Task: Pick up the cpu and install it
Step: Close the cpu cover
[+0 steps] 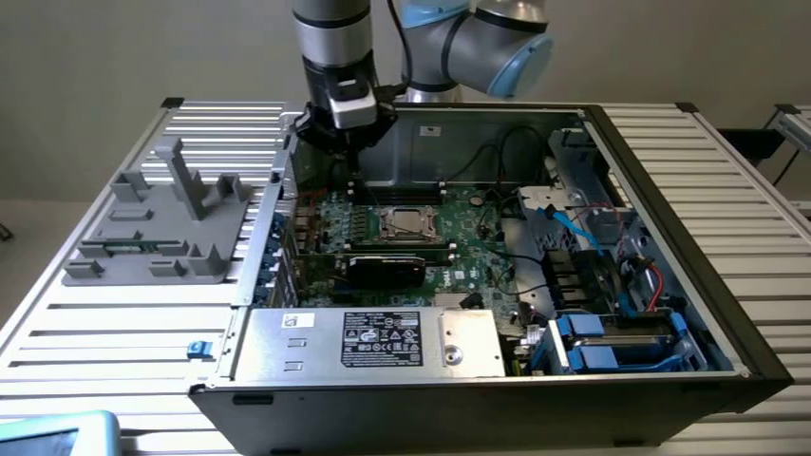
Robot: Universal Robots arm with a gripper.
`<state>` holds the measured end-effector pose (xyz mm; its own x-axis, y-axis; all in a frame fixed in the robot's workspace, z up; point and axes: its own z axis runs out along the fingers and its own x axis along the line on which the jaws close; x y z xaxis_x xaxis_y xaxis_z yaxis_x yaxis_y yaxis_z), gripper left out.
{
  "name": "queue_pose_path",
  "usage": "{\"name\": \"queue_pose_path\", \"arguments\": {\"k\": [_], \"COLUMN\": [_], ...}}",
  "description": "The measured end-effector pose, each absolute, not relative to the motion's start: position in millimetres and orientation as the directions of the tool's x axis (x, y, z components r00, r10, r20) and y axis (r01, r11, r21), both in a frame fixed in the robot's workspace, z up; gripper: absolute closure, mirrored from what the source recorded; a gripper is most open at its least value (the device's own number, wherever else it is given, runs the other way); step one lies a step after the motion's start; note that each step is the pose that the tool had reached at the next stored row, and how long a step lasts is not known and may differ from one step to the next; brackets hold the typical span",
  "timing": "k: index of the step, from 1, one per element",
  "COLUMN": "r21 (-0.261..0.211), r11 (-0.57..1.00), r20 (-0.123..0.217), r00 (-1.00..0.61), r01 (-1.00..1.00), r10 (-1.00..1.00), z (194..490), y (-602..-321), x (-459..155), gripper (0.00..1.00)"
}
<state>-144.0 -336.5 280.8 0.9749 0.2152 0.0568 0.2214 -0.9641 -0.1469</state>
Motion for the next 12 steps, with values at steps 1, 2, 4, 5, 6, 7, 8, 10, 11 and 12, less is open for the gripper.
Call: {"name": "queue_pose_path", "arguments": {"k": [1, 2, 4, 5, 6, 7, 8, 10, 11, 12], "r21": [-0.147, -0.148, -0.148, -0.149, -0.149, -0.149, -0.149, -0.150, -0.150, -0.150], "r11": [-0.965, -0.967, -0.970, -0.971, -0.972, -0.974, -0.975, -0.977, -0.978, -0.979], "r20": [0.055, 0.054, 0.052, 0.052, 0.051, 0.051, 0.051, 0.050, 0.050, 0.049], "r00": [0.976, 0.978, 0.981, 0.982, 0.983, 0.985, 0.986, 0.988, 0.989, 0.990], "r01": [0.215, 0.209, 0.195, 0.187, 0.179, 0.172, 0.164, 0.151, 0.145, 0.141], "r10": [0.209, 0.203, 0.189, 0.181, 0.174, 0.166, 0.159, 0.145, 0.139, 0.135], "z": [280, 279, 278, 277, 276, 275, 274, 272, 271, 270], "y": [-337, -336, -337, -337, -337, -337, -336, -336, -336, -336], "x": [-144, -144, -144, -144, -144, -144, -144, -144, -144, -145], "gripper": [0.88, 0.88, 0.88, 0.88, 0.88, 0.88, 0.88, 0.88, 0.88, 0.88]}}
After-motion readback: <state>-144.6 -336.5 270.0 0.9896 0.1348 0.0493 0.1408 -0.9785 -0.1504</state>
